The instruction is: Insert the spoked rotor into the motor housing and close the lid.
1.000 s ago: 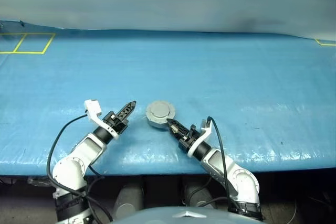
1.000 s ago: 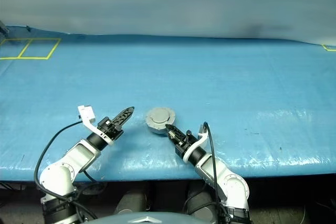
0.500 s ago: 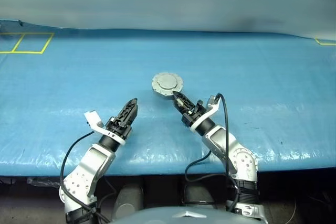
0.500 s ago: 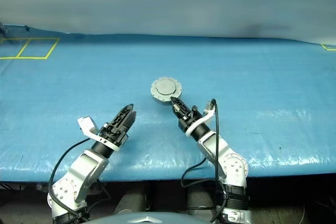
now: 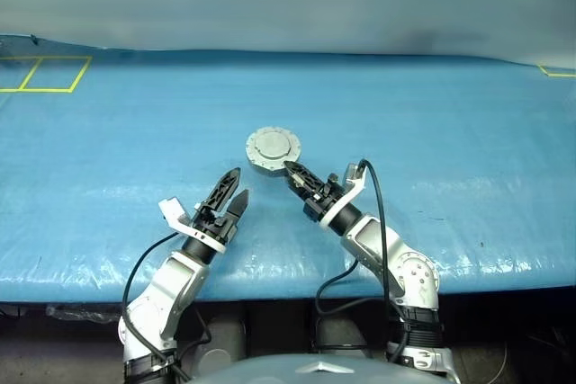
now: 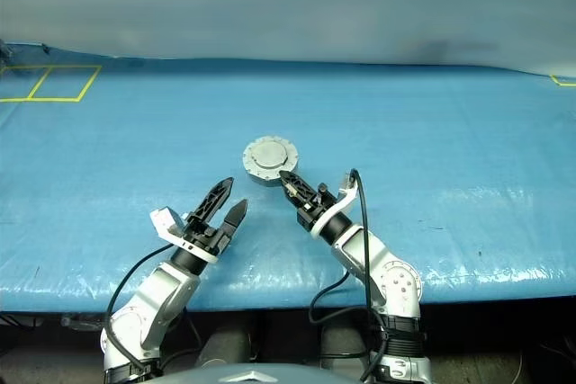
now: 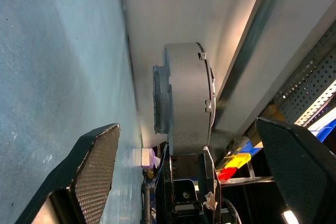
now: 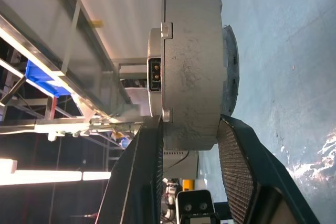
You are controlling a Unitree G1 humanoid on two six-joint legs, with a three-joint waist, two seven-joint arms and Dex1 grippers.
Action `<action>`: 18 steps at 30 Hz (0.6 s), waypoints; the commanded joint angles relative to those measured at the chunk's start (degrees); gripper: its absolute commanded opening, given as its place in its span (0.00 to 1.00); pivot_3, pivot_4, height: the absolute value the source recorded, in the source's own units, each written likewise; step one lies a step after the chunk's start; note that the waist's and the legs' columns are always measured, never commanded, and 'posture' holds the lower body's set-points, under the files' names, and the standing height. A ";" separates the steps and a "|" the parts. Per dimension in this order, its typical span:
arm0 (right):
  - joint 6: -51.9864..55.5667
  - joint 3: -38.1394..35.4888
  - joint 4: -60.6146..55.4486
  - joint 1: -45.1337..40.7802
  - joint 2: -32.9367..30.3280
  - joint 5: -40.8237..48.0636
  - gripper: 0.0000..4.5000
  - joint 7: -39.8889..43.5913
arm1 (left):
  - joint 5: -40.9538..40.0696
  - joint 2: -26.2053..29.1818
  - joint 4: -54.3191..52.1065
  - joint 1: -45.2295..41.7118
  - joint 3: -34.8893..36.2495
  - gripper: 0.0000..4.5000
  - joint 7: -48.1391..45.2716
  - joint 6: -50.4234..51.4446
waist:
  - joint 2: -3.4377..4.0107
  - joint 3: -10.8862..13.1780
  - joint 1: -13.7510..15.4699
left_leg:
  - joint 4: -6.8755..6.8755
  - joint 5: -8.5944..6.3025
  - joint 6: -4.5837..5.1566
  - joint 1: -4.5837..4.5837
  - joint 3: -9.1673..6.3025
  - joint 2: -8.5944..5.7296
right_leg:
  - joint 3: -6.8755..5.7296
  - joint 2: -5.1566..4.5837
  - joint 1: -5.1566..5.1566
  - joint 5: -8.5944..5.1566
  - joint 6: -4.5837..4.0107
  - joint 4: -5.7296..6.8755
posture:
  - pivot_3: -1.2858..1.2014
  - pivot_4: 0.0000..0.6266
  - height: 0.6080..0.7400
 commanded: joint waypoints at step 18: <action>3.44 6.71 -7.21 1.66 -1.85 5.10 0.26 -1.60 | -1.96 -2.00 -1.61 -0.40 -3.06 1.00 0.27 -2.74 | 0.00 0.00 0.01 | 0.03 0.00 0.00 0.00 0.00 0.01 | 0.00 0.00 0.01 0.00 0.00 0.00 | 0.52 0.24 1.00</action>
